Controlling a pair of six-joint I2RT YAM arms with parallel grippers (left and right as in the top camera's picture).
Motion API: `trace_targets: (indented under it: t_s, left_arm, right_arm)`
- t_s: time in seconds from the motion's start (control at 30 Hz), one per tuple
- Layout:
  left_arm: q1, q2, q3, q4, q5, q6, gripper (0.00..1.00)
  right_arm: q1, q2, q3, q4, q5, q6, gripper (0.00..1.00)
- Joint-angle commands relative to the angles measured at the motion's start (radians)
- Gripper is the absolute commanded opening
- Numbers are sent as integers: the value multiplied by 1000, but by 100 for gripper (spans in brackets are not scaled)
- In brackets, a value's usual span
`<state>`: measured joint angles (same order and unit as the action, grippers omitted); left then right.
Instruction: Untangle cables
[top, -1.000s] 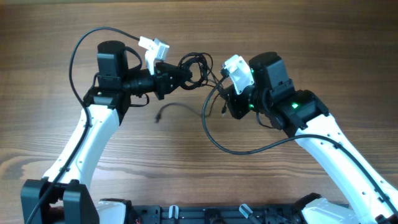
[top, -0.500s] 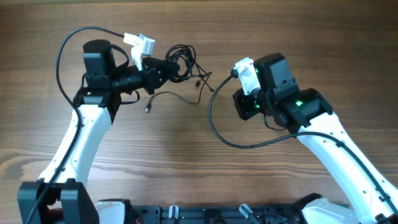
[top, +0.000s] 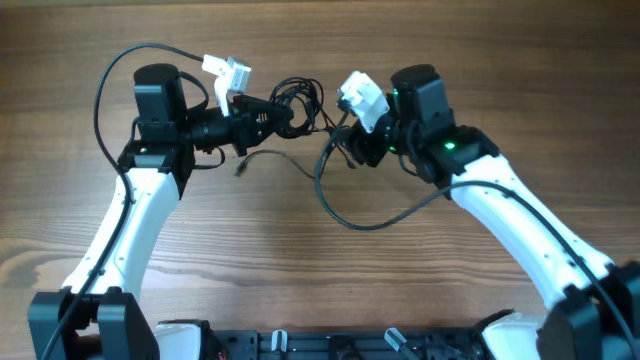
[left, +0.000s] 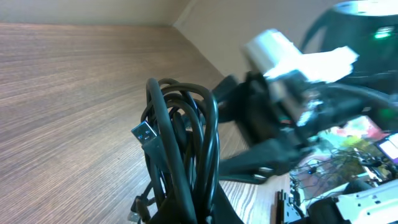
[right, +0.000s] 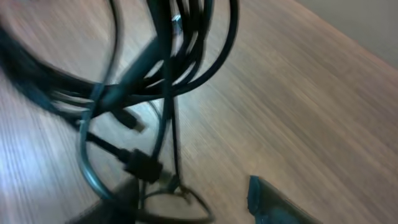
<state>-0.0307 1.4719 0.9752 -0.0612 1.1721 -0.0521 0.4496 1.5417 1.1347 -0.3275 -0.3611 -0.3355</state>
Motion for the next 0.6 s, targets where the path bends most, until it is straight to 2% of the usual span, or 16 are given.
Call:
trace_targets:
  t_s: [0.0, 0.03, 0.2, 0.33, 0.37, 0.4, 0.43, 0.47, 0.53, 0.57]
  left_arm:
    - [0, -10, 12, -12, 78, -8, 4]
    - [0, -10, 12, -12, 89, -8, 4]
    - [0, -10, 12, -11, 89, -7, 4]
    - [0, -10, 12, -11, 89, -5, 4]
    - [0, -10, 12, -11, 89, -5, 4]
    - [0, -10, 12, -11, 89, -5, 4]
    - [0, -10, 12, -11, 89, -5, 4]
    - [0, -10, 12, -12, 89, -5, 4]
    - [0, -10, 11, -12, 89, -5, 4]
    - [0, -10, 11, -12, 89, -4, 4]
  right_arm:
    - [0, 32, 3, 44, 30, -38, 16]
    - [0, 32, 3, 55, 60, -29, 4]
    - [-33, 32, 3, -7, 373, 139, 4]
    - [-134, 32, 3, -112, 357, 237, 4]
    - [-150, 32, 3, -128, 316, 243, 14]
    - [-163, 32, 3, -146, 261, 241, 45]
    - [-174, 32, 3, -167, 204, 241, 72]
    - [-175, 31, 3, -182, 161, 239, 86]
    - [-175, 31, 3, -184, 65, 229, 95]
    - [-175, 31, 4, -177, 0, 221, 96]
